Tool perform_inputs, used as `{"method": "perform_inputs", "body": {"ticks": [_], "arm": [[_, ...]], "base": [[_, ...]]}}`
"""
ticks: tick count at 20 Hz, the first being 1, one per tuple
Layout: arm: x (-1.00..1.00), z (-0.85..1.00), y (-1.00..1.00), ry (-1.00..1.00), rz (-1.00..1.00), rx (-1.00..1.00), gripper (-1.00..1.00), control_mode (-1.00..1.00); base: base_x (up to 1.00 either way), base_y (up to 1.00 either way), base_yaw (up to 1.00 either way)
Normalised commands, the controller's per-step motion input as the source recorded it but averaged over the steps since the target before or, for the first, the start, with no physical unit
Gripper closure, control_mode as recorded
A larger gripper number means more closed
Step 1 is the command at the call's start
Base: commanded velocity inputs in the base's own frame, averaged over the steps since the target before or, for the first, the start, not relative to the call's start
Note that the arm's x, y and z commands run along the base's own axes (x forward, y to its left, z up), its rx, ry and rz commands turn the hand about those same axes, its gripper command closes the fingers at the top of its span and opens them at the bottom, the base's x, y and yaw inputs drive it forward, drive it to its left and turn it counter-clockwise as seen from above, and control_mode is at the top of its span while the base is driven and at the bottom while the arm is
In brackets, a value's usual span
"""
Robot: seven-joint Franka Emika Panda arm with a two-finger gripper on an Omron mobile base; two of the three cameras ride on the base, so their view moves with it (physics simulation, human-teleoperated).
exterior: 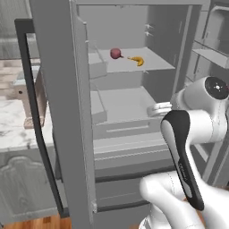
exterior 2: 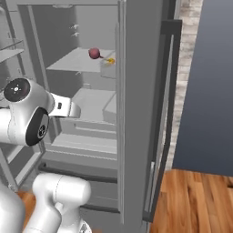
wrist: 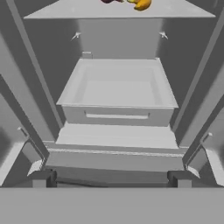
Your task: Move the onion and banana from the second highest shelf to the top shelf to make space. Then, place the pitcher from the counter on the cleared second highest shelf.
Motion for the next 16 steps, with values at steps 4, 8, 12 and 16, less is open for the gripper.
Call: {"method": "perform_inputs", "body": {"ticks": [4, 8, 12, 16], "arm": [[0.0, 0.0, 0.0, 0.0, 0.0, 0.0, -1.0, 1.0], [0.0, 0.0, 0.0, 0.0, 0.0, 0.0, -1.0, 1.0], [0.0, 0.0, 0.0, 0.0, 0.0, 0.0, -1.0, 1.0], [0.0, 0.0, 0.0, 0.0, 0.0, 0.0, -1.0, 1.0]], "base": [[-0.79, 0.12, 0.0], [-0.71, 0.11, 0.0], [-0.55, 0.03, 0.03], [-0.32, 0.0, 0.17]]}}
